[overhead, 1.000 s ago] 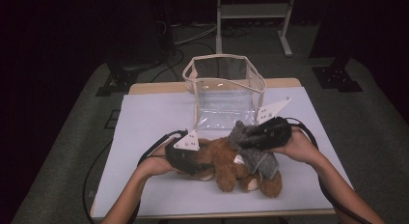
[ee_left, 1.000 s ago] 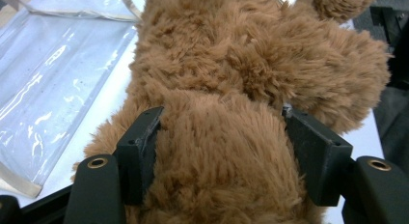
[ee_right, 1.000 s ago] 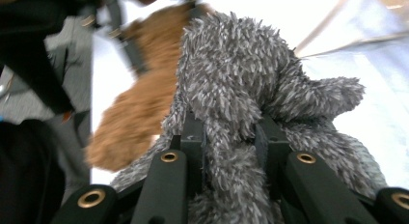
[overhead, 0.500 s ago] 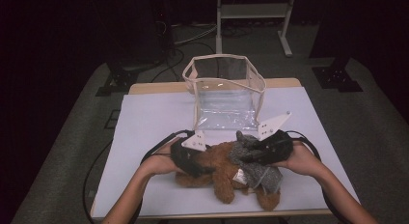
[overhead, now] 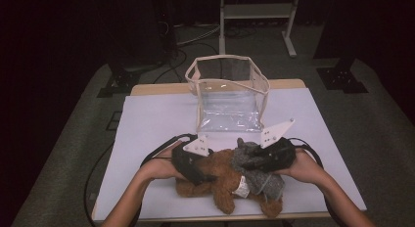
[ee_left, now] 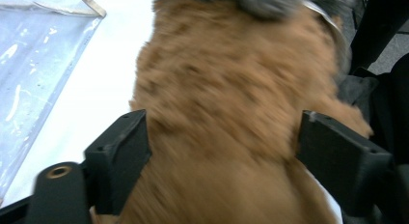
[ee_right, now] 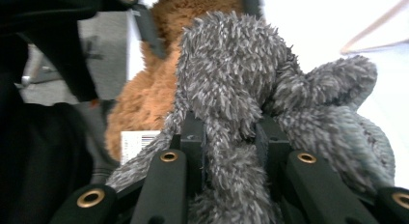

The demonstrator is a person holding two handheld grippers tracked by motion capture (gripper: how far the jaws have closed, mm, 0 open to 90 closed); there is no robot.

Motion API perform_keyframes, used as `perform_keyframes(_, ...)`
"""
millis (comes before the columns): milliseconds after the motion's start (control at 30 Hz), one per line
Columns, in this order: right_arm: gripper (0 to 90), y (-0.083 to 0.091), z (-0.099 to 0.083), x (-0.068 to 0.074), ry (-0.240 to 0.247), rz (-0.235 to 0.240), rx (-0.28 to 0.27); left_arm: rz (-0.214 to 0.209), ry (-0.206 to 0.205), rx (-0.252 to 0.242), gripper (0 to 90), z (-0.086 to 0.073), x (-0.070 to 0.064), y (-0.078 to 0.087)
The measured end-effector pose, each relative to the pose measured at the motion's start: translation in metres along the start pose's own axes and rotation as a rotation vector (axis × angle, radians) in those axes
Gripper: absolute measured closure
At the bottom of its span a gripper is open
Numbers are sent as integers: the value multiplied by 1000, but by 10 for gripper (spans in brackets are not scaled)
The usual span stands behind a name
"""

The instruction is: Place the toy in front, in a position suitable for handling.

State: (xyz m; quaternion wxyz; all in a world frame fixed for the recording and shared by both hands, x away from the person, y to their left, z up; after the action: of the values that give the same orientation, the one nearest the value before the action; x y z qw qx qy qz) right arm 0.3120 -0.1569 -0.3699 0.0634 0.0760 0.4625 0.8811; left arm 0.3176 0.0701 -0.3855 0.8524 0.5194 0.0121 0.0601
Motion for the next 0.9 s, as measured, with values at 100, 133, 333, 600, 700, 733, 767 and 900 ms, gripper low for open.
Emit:
perform_keyframes(100,699,0,-2,5,11,-3,-2,-24,-16,39,105,10,-2,-12)
perform_keyframes(133,699,0,-2,5,11,-3,-2,-24,-16,39,95,10,-2,-12)
perform_keyframes(333,699,-1,-2,5,5,7,0,-61,-40,72,52,26,-1,-23)
perform_keyframes(600,696,-2,-4,-1,-13,5,-20,-26,-75,106,332,37,-1,-32)
perform_keyframes(700,694,11,-5,-8,-35,-10,-58,48,-83,31,413,41,-1,-22)
perform_keyframes(733,694,11,-5,-8,-35,-10,-58,48,-83,31,424,41,-1,-22)
perform_keyframes(767,693,15,-5,-9,-42,-15,-58,60,-85,17,424,43,1,-19)
perform_keyframes(900,692,31,4,-14,-29,-71,-32,139,-108,-24,443,52,11,-10)
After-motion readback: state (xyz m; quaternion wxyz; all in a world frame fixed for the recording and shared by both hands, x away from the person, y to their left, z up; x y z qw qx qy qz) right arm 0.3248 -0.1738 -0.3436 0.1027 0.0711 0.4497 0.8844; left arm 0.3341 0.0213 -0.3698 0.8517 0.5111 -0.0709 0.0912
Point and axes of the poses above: each handheld gripper's, and its own axes: y roughly backward along the jaws, z roughly out of its top, x roughly to its left, the point moved 3 cm from there along -y, roughly forward along the jaws, and after that the axes turned 15 degrees about x, right-handed, at the moved point
